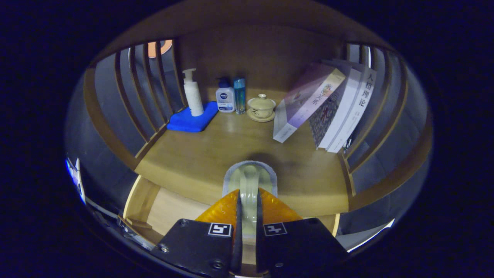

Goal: Pull open the drawer, take out the items inside it, and place them on the countertop above the cabinet.

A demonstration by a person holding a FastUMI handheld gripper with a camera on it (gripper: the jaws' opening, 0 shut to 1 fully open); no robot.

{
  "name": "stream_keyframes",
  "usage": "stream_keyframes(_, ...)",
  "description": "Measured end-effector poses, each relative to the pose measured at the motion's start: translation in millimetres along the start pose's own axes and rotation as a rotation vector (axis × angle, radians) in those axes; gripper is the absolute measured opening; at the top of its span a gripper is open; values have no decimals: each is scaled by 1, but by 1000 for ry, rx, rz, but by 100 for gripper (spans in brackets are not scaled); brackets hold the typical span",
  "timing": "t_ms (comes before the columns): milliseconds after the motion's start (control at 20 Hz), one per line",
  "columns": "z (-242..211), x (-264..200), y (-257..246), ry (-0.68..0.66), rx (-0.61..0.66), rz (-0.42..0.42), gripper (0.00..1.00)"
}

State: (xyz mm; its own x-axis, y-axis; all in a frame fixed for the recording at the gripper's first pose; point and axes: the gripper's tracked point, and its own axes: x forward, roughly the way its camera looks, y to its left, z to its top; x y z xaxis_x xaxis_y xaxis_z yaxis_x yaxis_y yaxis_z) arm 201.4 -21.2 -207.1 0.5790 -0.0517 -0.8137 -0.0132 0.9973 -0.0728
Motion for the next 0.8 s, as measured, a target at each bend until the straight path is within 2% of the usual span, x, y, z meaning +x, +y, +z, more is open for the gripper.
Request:
stream_keyframes(350, 25, 42, 0, 42, 90, -10, 17)
stream_keyframes(550, 30, 64, -8, 80, 65, -77, 17)
stream_keyframes(800, 44, 77, -6, 81, 40, -109, 17)
